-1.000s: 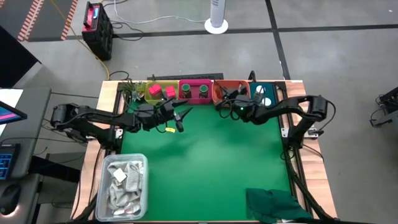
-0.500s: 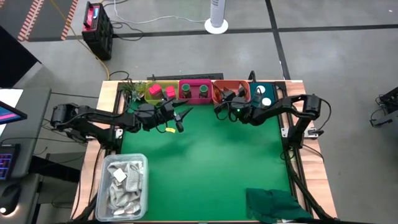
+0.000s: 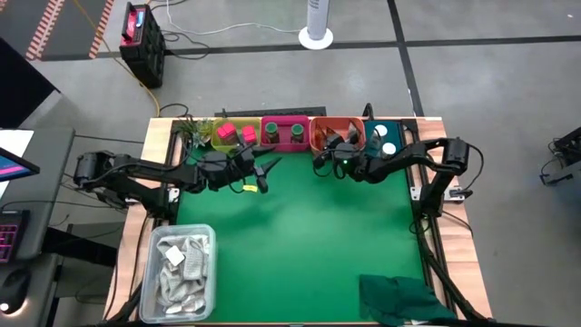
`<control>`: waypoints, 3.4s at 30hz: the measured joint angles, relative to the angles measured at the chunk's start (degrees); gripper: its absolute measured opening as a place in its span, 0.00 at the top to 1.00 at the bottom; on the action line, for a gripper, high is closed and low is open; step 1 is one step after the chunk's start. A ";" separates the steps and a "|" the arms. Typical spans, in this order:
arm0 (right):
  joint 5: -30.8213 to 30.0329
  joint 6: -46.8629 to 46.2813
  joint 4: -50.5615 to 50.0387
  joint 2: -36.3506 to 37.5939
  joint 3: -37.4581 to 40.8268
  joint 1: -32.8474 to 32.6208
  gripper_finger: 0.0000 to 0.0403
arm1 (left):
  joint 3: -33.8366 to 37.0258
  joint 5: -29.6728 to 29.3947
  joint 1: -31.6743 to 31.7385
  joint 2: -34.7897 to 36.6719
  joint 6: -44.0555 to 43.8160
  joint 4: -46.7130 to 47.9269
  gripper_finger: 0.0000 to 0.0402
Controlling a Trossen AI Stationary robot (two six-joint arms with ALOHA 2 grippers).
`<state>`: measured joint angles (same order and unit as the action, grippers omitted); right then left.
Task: Sort spices by type
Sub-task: Put the orange seasoning pack into the orange bin, then return to Home Position
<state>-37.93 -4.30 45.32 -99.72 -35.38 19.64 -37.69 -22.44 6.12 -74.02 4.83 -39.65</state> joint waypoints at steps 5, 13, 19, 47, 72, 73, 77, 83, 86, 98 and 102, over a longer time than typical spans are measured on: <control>0.25 -0.26 -0.79 0.01 0.00 -0.47 0.71 | 0.00 -0.02 0.03 1.31 0.12 1.34 0.59; 0.35 -0.28 -5.52 6.77 0.02 -0.90 0.52 | 0.02 -0.06 -0.64 5.92 0.26 7.48 0.60; 1.83 -0.37 -17.75 18.62 0.02 -1.06 0.44 | 2.27 -0.02 -0.92 7.61 2.67 7.78 0.60; 7.91 -4.43 -37.05 78.66 26.44 -12.15 0.50 | 29.50 3.90 6.62 44.21 -7.11 4.36 0.60; 7.87 -0.36 -57.11 99.62 26.40 -15.68 0.62 | 31.41 -0.99 -0.10 67.15 -11.27 32.68 0.60; 8.08 0.12 -56.99 99.62 26.40 -16.42 0.62 | 31.41 -0.74 -0.87 68.31 -11.29 33.82 0.60; 8.96 2.64 -56.65 99.62 26.40 -20.38 0.65 | 31.41 1.19 -4.50 72.37 -10.73 36.48 0.60; 7.86 2.37 -55.09 99.62 26.40 -24.21 0.69 | 34.41 -1.03 -8.48 73.77 -7.77 36.12 0.60; 7.86 -1.15 -55.51 99.62 26.38 -24.90 0.71 | 35.20 -0.13 -9.78 73.96 -7.76 34.88 0.60; 7.65 -12.67 -60.03 99.58 26.36 -24.20 0.72 | 35.66 1.18 -11.42 73.66 -6.98 36.78 0.60; 7.65 -12.82 -59.87 99.58 26.36 -23.98 0.72 | 35.71 1.17 -11.42 73.66 -5.72 36.90 0.60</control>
<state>-30.28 -17.12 -14.55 -0.14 -9.02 -4.34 -1.98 -21.27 -5.30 -0.36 -0.89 -2.74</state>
